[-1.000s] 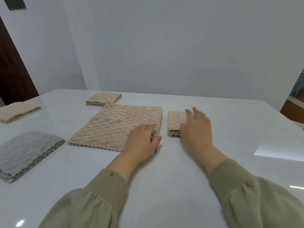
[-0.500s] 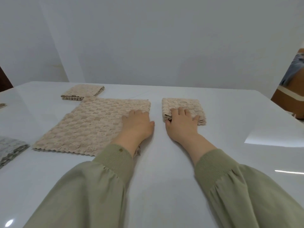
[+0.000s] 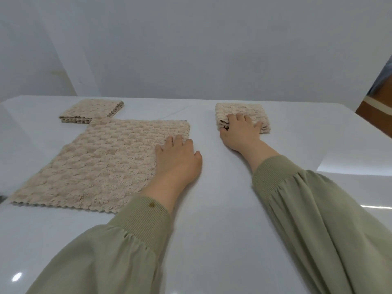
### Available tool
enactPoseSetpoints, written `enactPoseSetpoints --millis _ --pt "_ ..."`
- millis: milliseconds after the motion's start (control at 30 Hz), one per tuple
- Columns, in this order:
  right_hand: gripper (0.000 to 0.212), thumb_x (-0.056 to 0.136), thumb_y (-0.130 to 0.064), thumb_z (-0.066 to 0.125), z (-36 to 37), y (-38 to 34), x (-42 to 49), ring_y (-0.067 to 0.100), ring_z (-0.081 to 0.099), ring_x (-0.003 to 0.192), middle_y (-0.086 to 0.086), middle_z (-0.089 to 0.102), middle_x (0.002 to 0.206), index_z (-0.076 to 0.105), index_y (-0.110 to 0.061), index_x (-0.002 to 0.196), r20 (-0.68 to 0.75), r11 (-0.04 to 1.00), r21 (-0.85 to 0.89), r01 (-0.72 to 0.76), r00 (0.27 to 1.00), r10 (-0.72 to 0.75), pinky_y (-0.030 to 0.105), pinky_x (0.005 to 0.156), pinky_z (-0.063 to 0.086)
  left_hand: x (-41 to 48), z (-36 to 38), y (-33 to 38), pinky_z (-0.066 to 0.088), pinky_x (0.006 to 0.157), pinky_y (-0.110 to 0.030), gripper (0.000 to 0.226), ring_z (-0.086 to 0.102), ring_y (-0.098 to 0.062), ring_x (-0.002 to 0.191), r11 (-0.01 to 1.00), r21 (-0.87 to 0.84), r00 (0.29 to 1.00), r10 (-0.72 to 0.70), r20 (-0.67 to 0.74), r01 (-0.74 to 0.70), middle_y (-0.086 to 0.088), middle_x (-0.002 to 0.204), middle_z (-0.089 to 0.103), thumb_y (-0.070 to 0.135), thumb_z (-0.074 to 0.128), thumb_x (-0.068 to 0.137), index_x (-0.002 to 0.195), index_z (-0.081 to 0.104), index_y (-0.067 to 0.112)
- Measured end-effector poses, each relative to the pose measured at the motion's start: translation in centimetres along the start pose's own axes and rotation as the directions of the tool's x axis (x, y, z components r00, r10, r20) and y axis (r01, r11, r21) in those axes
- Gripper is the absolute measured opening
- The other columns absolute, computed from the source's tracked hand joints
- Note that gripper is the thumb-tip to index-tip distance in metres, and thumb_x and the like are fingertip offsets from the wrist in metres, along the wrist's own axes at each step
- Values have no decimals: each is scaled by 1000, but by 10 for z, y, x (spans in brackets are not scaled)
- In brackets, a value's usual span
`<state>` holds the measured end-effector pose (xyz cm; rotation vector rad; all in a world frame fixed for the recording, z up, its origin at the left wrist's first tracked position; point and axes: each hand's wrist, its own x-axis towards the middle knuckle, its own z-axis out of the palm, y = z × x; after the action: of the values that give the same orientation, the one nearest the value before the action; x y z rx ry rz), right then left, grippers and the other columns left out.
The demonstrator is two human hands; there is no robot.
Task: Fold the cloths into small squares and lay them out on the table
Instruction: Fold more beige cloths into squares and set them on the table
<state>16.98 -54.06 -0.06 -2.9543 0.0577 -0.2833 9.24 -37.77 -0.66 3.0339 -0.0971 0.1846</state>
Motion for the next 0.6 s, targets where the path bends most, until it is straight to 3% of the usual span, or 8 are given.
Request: enactPoseSetpoints --millis 267,367,467,600 --pt "57 93 -42 34 2 3 12 33 23 138 12 31 149 32 -12 141 -47 999 17 -29 998 30 63 110 9 -2 -1 0 14 113 -54 48 15 -28 142 1000 -19 1000 -9 -2 9 -6 155 22 35 25 95 137 37 16" --pt "61 92 -43 36 2 -3 6 33 16 141 14 20 154 26 -13 144 -81 1000 4 22 996 -21 63 110 9 -2 -2 0 13 114 -54 49 13 -27 143 1000 -27 1000 -7 0 7 -6 155 21 35 26 95 139 36 16" --pt "65 93 -47 34 3 -17 -3 31 3 145 10 4 159 17 -18 148 -15 994 -22 110 994 -110 63 109 8 -1 -1 1 12 114 -54 49 12 -27 143 999 -33 1000 -13 5 13 -6 155 20 36 27 95 139 35 17" --pt "63 95 -51 24 11 -20 -1 26 -3 146 5 2 159 18 -18 149 89 991 -27 129 988 -126 63 110 1 -1 1 0 15 112 -54 48 15 -27 142 1000 -27 1000 -16 -4 16 -6 154 24 36 26 94 137 37 17"
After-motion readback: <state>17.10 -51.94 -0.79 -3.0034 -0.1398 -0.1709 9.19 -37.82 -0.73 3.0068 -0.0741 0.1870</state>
